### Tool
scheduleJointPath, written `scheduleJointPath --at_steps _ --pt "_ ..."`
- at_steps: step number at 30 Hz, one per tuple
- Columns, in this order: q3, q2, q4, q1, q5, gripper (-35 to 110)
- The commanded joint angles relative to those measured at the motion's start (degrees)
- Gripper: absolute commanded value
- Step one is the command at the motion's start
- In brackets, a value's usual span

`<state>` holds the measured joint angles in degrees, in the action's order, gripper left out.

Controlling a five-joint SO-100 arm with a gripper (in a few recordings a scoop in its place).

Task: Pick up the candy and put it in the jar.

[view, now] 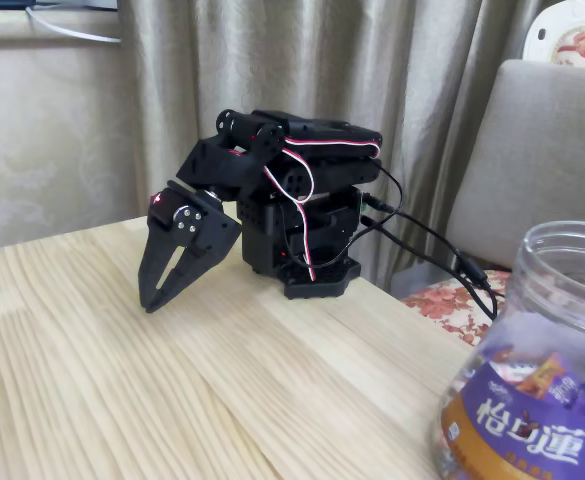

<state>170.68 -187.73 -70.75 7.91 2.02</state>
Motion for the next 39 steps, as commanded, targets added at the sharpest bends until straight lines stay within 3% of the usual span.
scheduleJointPath --at_steps 1,18,25,28,32,36,39 --pt "-2.37 -0.44 -0.70 -0.18 -1.32 0" --pt "-2.02 -0.44 1.23 -2.46 -2.37 0" --pt "-15.12 0.53 -0.79 9.14 -5.27 0" --pt "-28.83 14.24 -2.20 15.29 -1.05 0" --pt "-51.77 42.71 -12.66 17.49 0.79 0" --pt "-61.26 55.81 -17.49 16.88 -12.83 0" --pt "-63.02 60.03 -18.02 15.12 -15.47 1"
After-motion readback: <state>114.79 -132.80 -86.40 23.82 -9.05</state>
